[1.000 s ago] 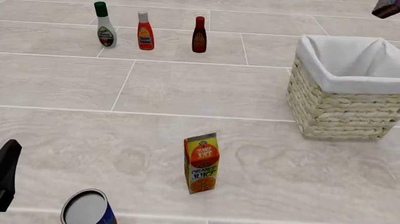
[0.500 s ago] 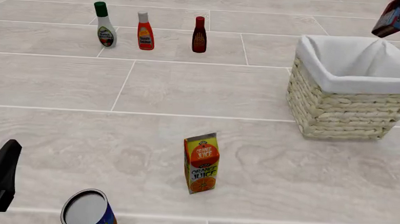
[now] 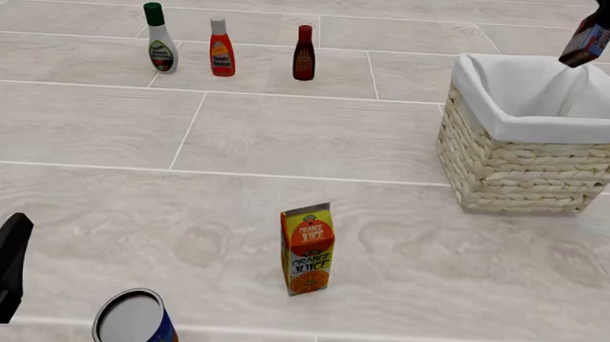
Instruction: Pick the chocolate pudding and place it in the basket.
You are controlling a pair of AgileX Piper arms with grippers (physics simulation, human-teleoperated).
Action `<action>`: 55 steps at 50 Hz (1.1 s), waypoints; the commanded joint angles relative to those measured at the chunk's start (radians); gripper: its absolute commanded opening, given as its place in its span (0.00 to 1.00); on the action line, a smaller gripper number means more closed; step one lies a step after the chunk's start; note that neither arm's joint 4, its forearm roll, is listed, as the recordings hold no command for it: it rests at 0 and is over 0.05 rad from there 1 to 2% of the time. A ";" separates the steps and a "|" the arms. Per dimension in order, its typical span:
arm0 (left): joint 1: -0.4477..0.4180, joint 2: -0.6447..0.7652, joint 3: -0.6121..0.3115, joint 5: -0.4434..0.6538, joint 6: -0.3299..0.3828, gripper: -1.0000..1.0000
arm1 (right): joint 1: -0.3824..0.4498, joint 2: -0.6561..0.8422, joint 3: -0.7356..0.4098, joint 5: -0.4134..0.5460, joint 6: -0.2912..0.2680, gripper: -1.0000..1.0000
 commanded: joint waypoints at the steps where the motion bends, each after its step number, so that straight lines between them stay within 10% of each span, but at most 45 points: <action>1: 0.000 0.000 0.000 0.000 0.000 1.00 | -0.005 0.033 -0.019 -0.004 0.013 0.00; 55: 0.000 0.000 0.000 0.000 0.000 1.00 | -0.025 0.108 0.043 -0.052 0.023 0.00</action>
